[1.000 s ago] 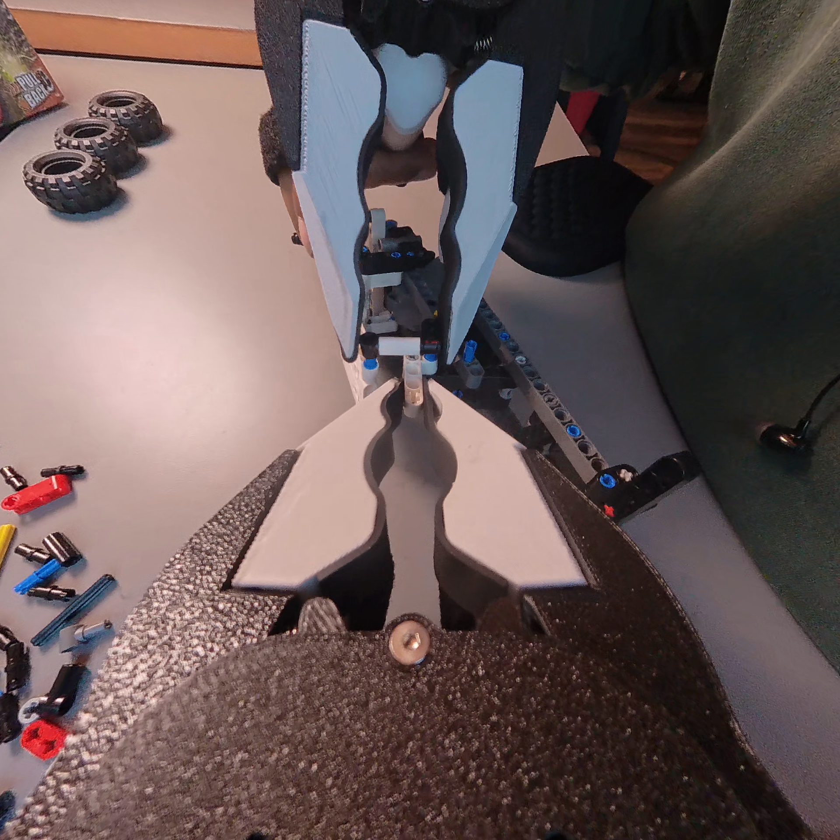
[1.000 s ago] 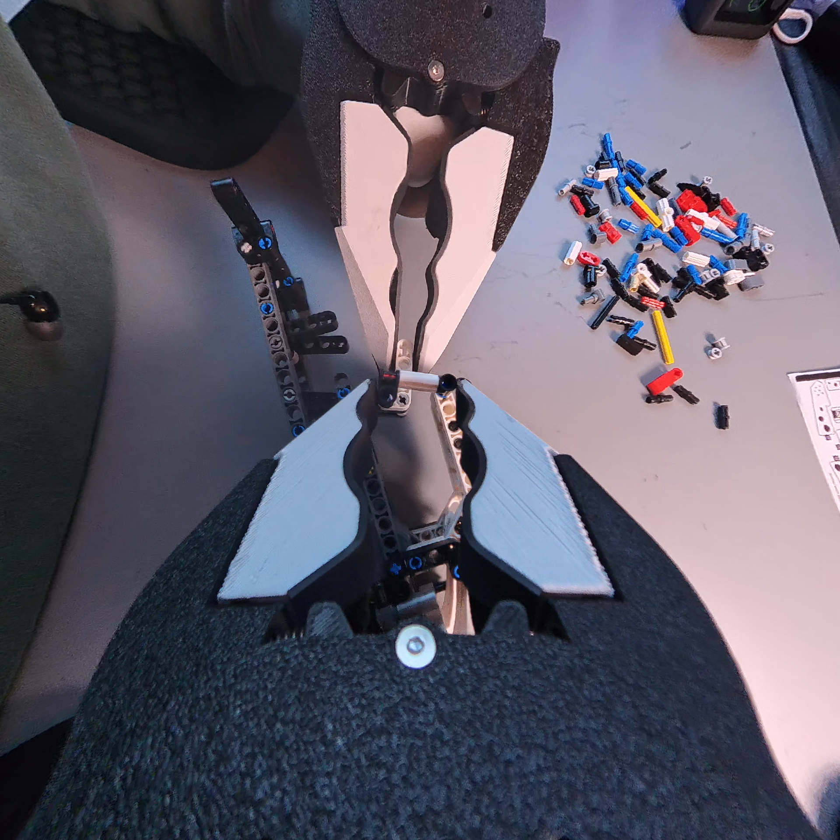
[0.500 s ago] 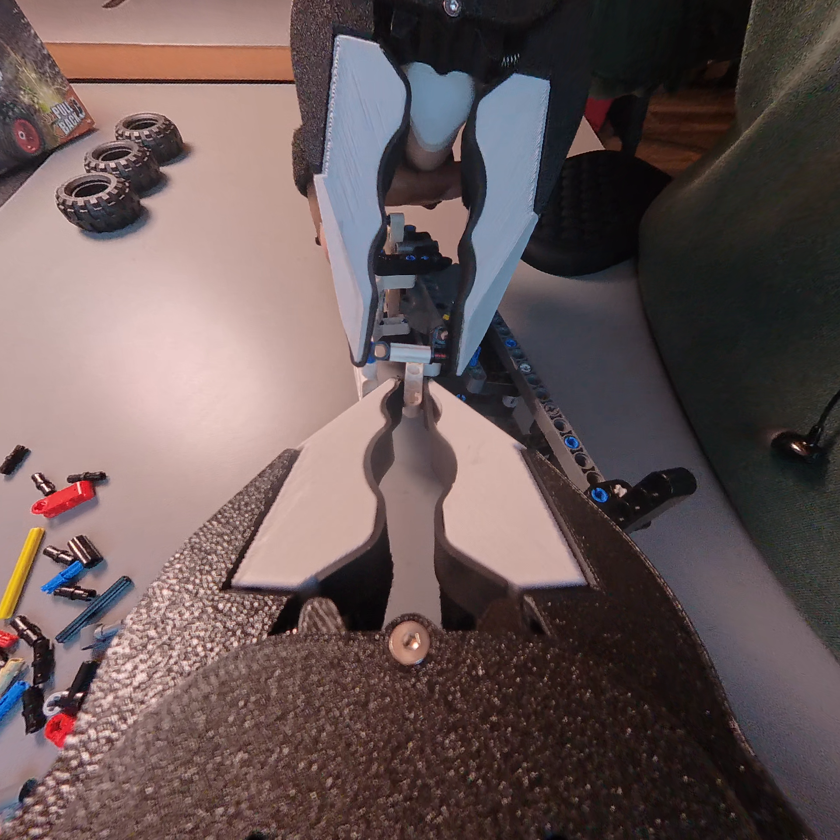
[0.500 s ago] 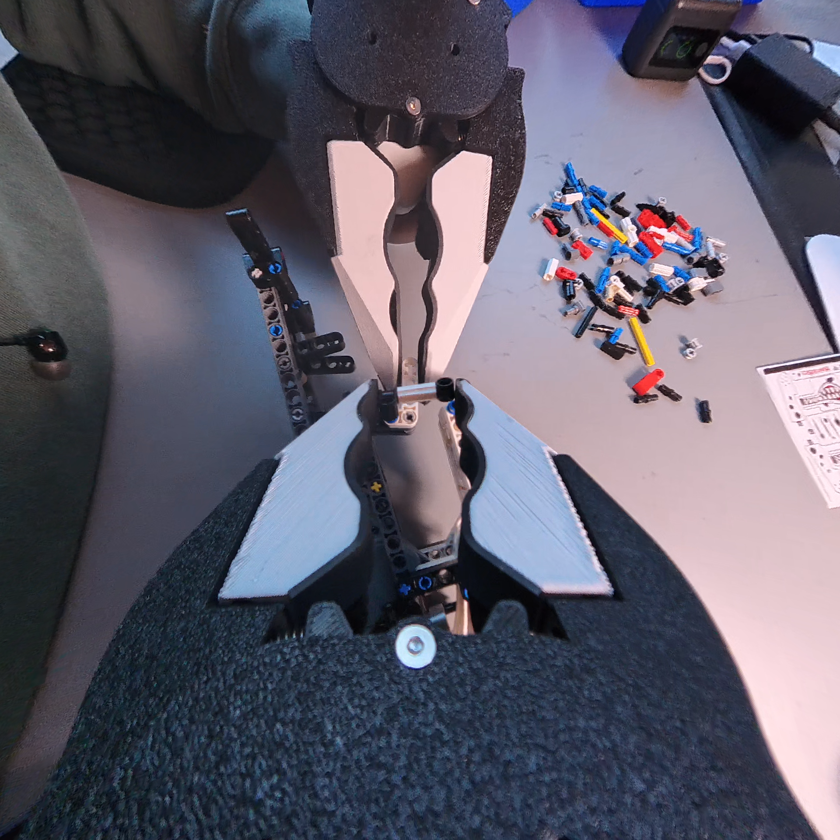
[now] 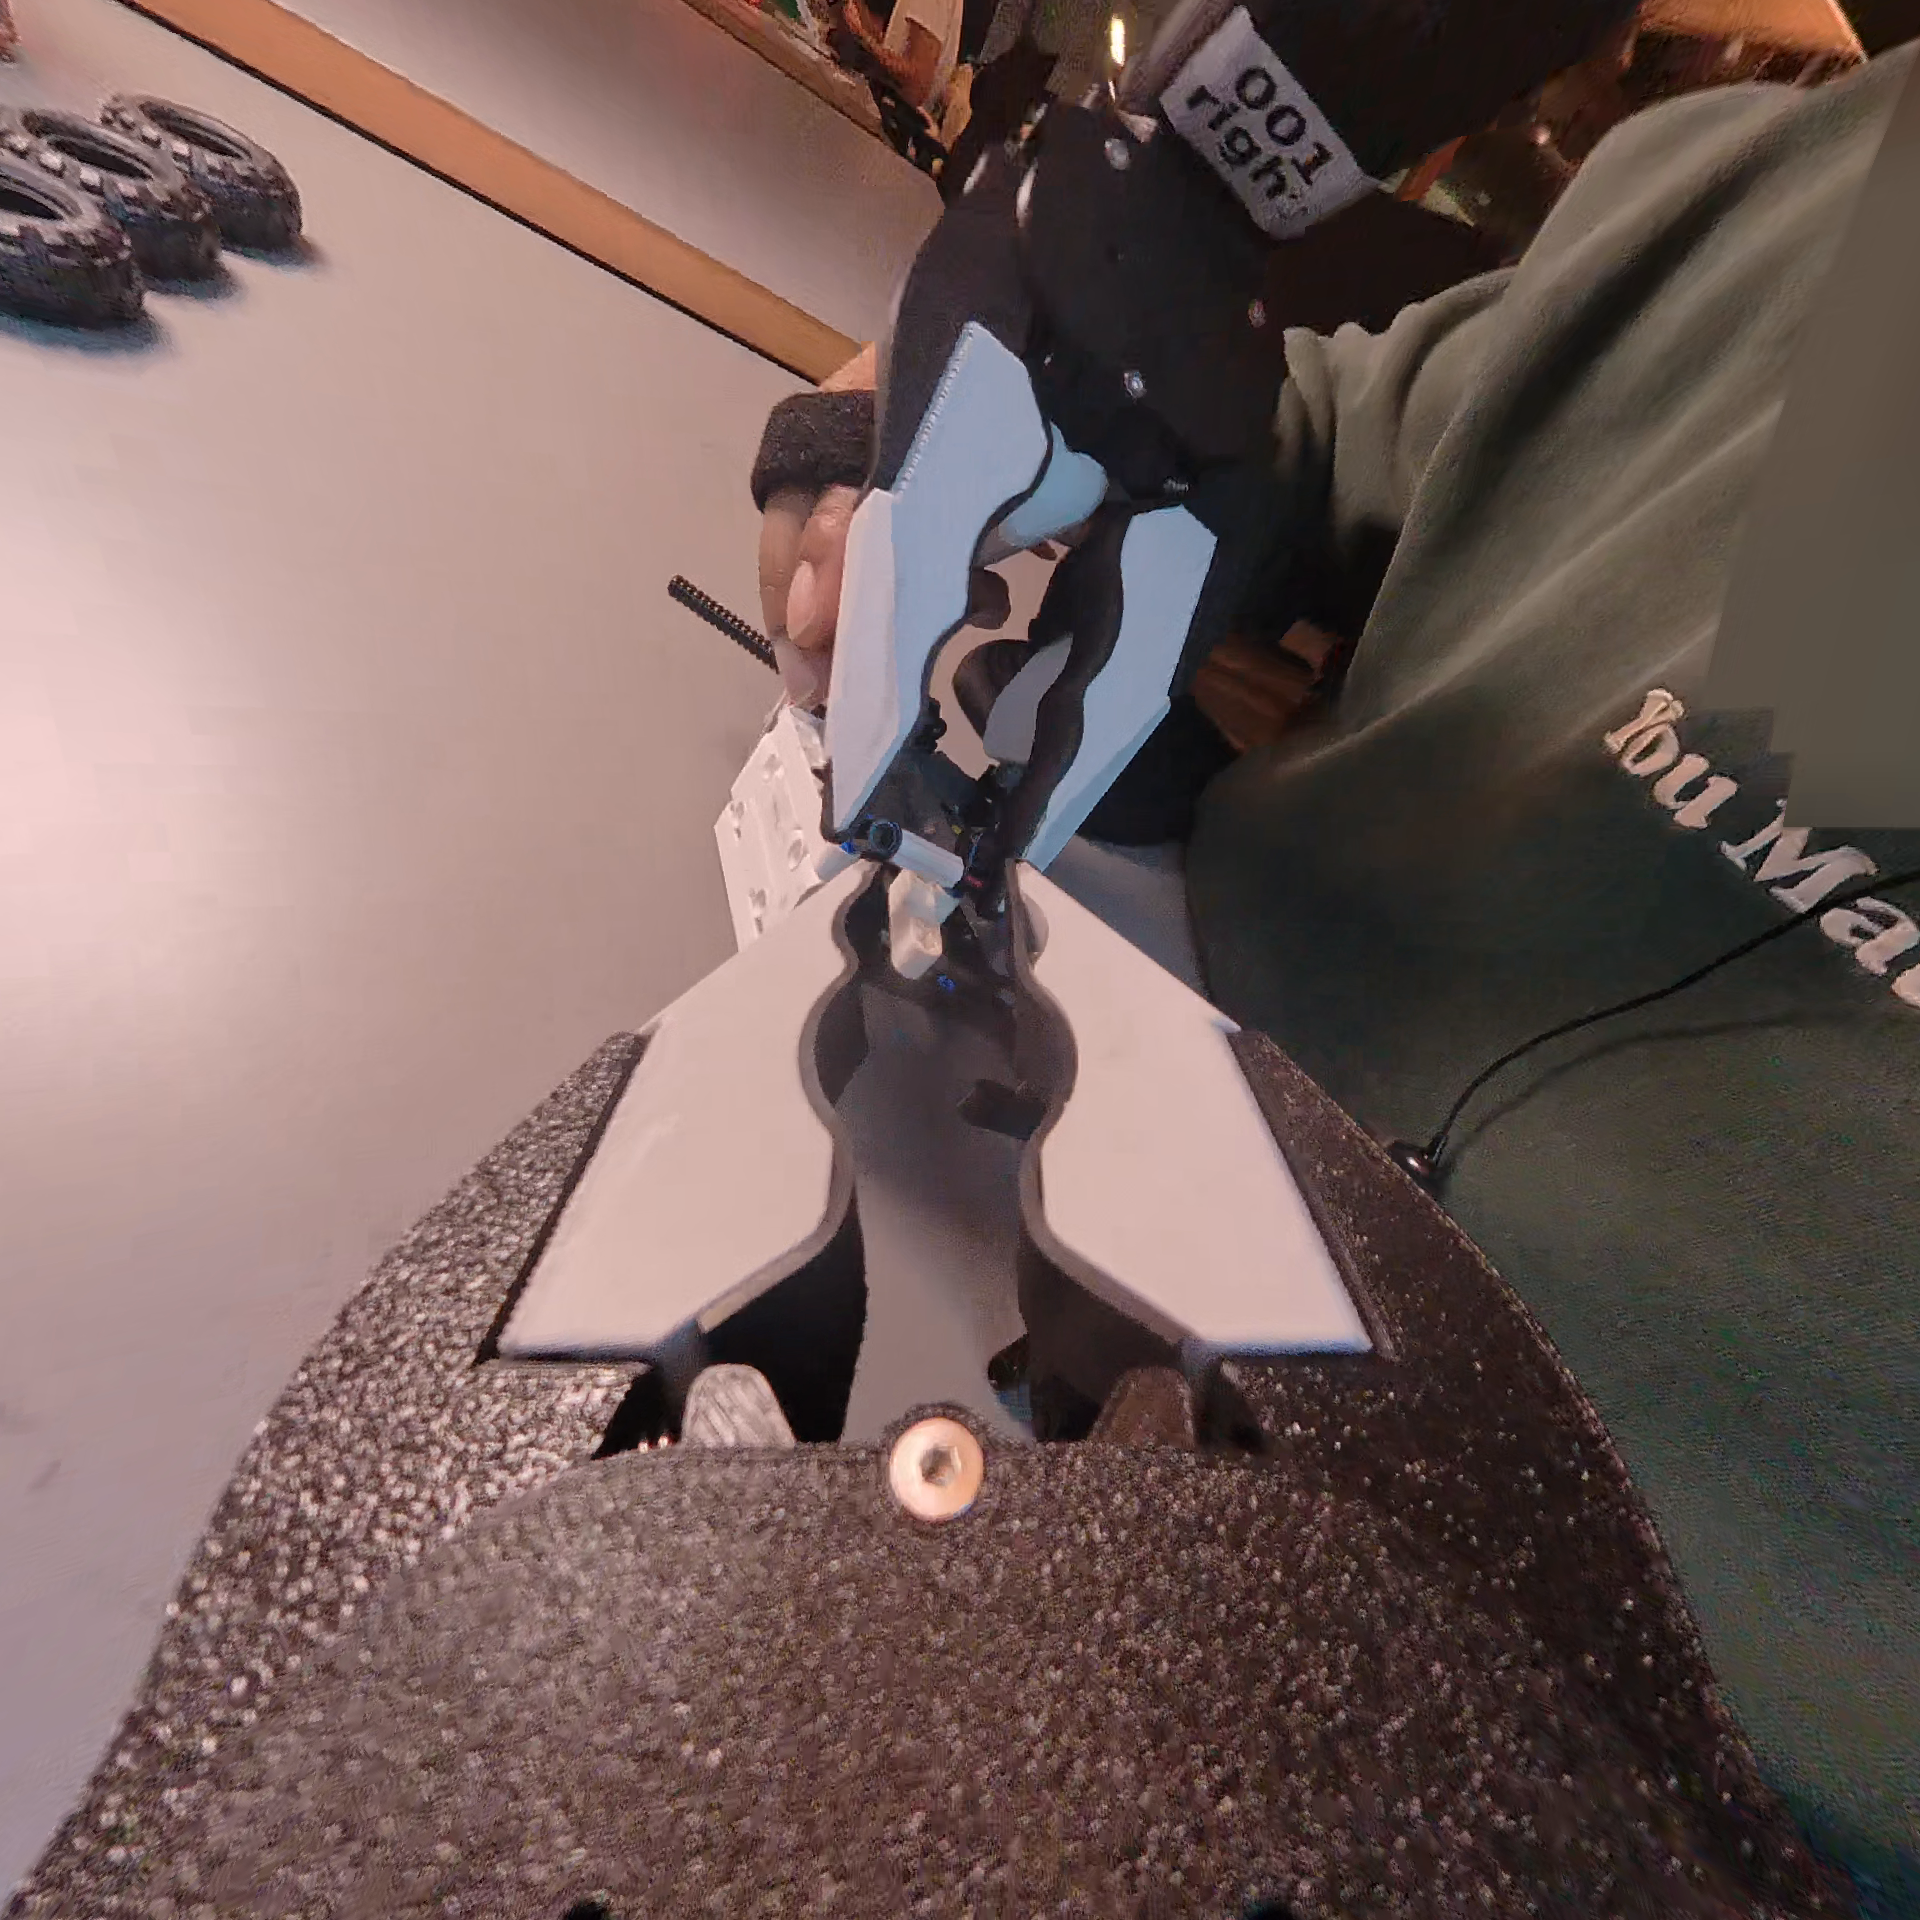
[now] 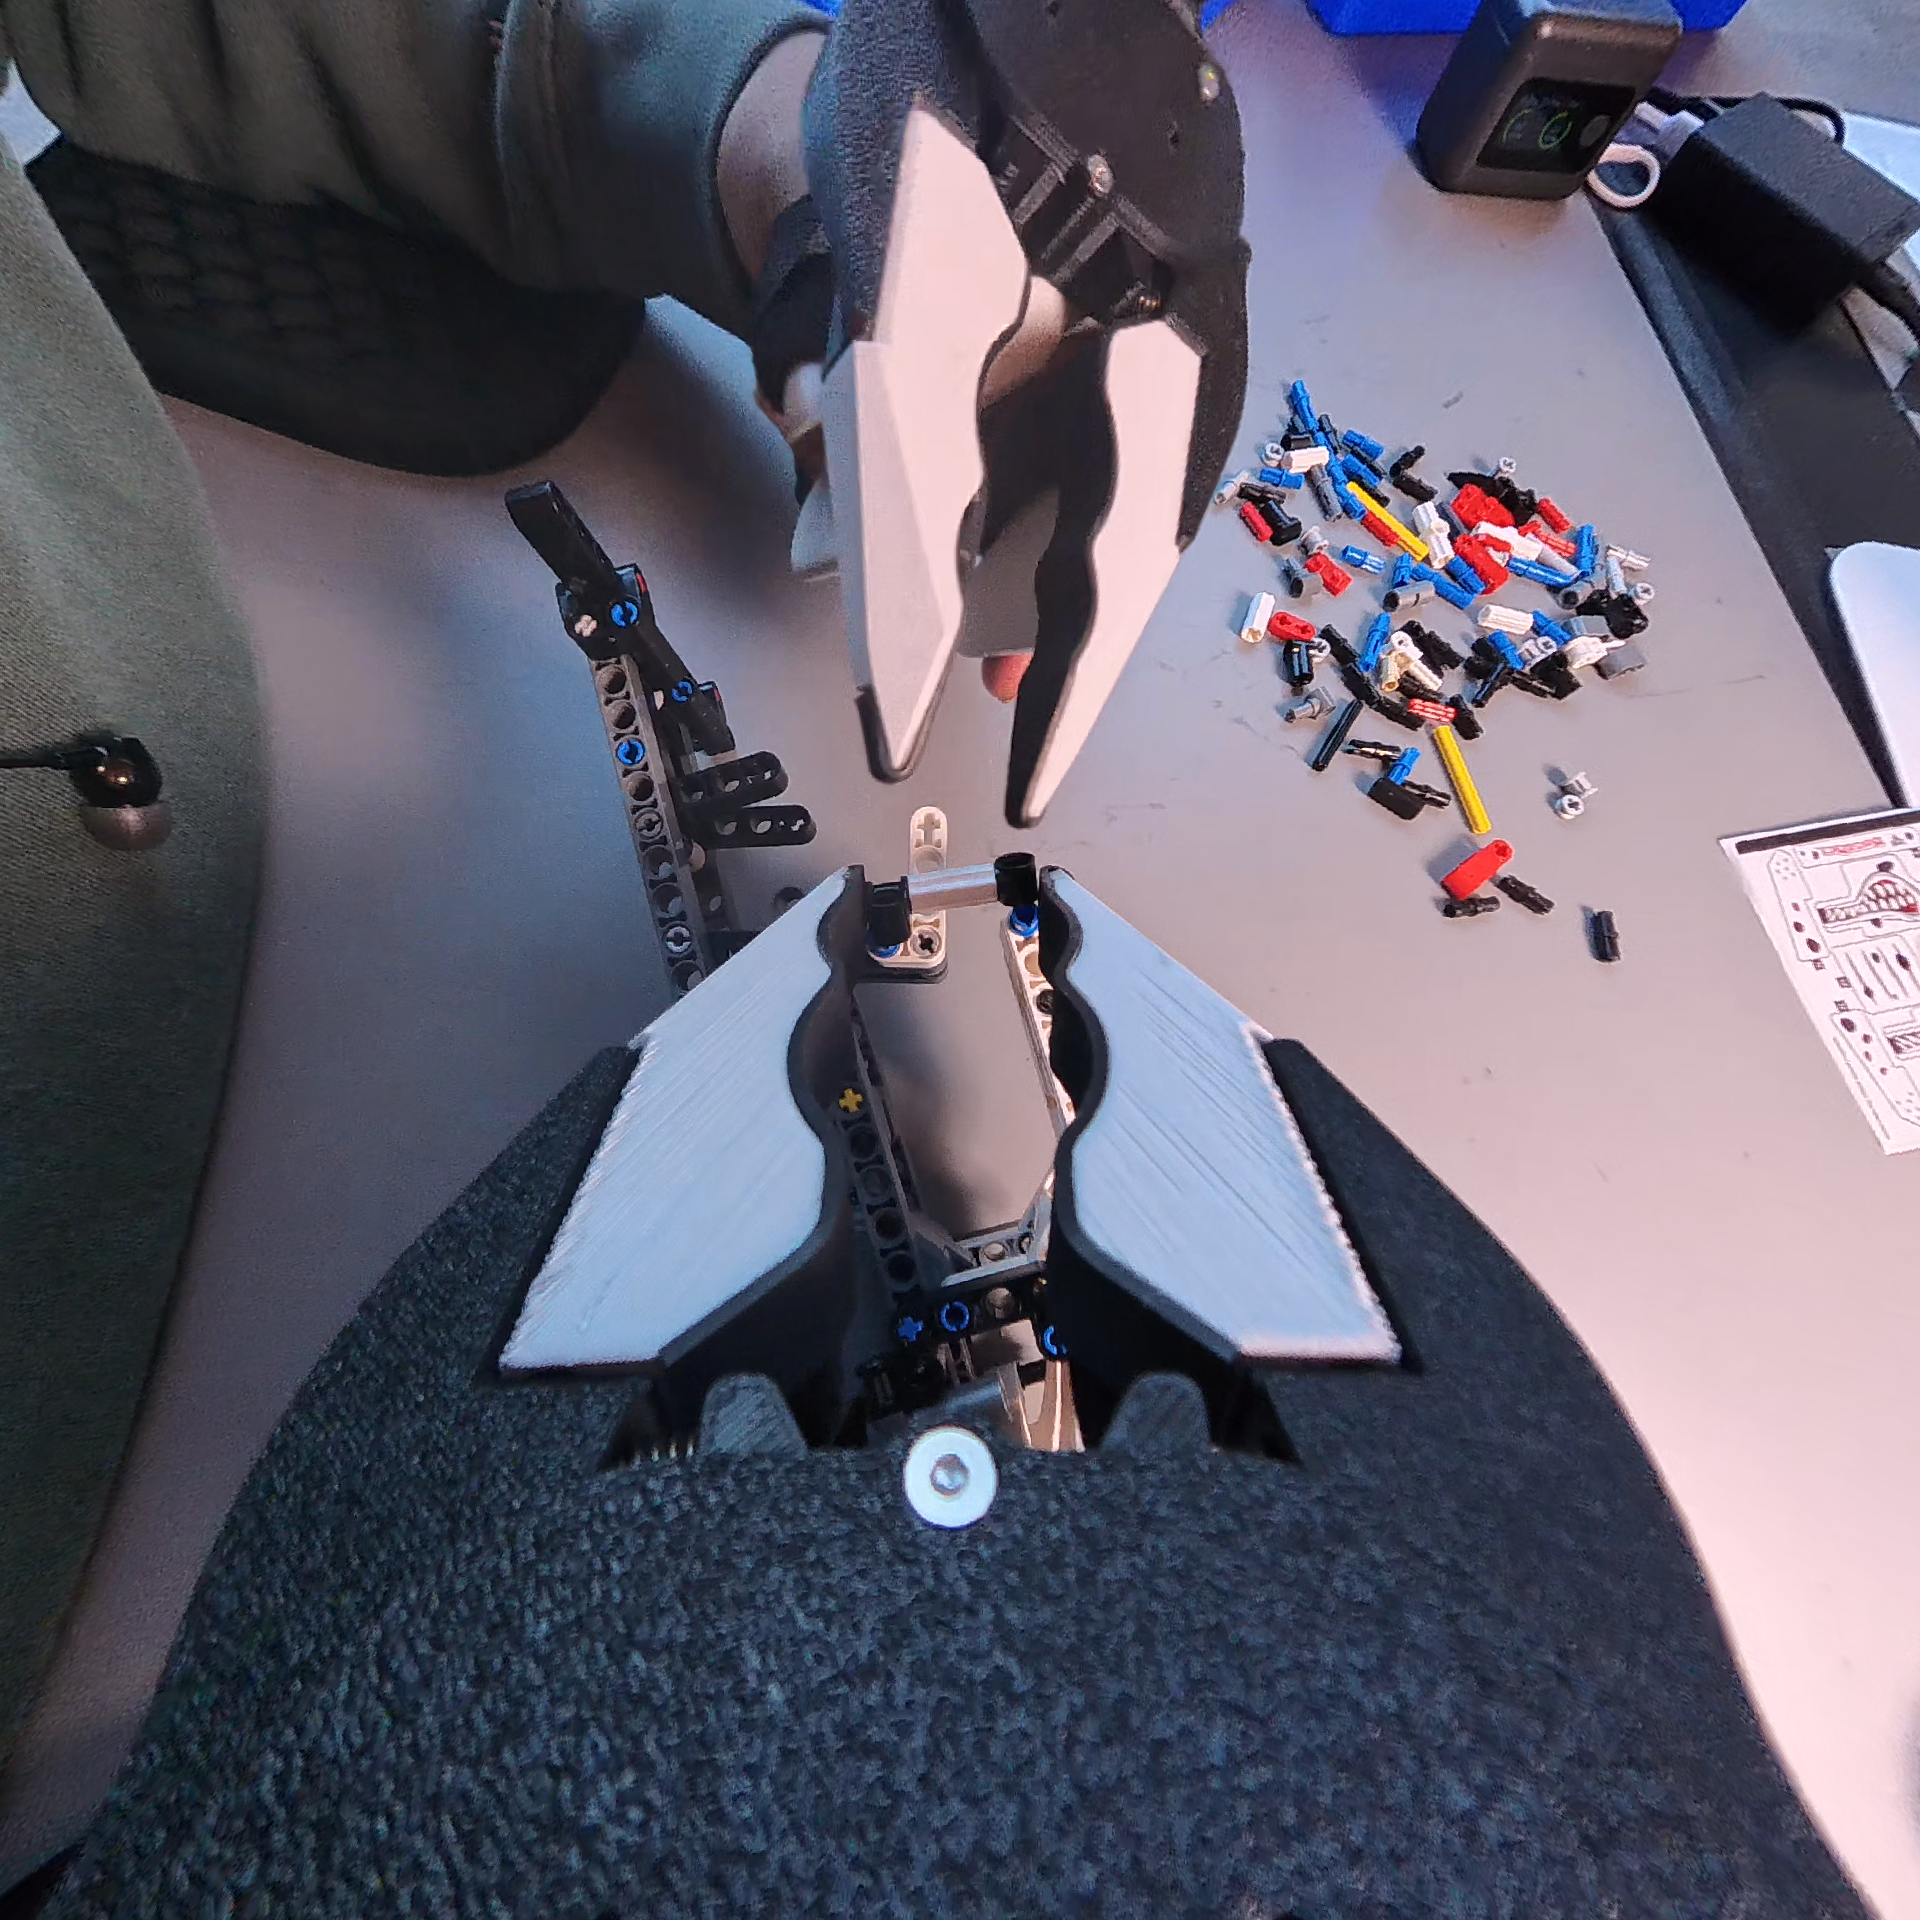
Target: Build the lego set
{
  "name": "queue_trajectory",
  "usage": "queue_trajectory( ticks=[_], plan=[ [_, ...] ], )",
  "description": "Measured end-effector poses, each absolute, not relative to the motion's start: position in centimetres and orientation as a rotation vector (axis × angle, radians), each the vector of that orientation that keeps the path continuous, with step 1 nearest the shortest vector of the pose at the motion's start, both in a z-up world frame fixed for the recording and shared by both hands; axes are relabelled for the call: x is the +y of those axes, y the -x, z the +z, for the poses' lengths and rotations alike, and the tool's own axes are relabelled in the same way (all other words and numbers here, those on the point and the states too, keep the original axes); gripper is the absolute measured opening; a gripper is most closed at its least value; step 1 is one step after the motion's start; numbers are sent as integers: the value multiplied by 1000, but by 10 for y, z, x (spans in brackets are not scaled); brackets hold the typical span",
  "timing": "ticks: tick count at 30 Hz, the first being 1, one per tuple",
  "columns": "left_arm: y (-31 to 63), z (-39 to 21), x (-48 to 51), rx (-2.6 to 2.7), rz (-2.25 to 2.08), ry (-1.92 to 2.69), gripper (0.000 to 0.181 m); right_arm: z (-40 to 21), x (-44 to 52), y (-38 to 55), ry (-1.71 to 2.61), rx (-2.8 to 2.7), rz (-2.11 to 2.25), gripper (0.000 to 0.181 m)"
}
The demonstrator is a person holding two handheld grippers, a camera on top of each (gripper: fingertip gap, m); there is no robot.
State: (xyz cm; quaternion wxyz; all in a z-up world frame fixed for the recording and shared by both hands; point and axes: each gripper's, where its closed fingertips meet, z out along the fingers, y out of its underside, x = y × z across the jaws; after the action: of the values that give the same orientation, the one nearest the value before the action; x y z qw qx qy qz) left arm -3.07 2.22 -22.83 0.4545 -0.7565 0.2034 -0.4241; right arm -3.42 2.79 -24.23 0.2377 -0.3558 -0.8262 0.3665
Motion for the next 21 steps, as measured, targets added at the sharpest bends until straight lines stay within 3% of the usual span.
queue_trajectory(
  ticks=[8,12,21],
  plan=[
    [30,-218,29,223,-1350,1878,25,-219,20,35,857,-2157,1088,32],
    [23,-201,27,131,-1554,1789,13,-206,18,36,800,-2079,1108,32],
    [19,-216,37,-101,-1577,2002,7,-214,33,25,721,-2167,942,36]
  ],
)
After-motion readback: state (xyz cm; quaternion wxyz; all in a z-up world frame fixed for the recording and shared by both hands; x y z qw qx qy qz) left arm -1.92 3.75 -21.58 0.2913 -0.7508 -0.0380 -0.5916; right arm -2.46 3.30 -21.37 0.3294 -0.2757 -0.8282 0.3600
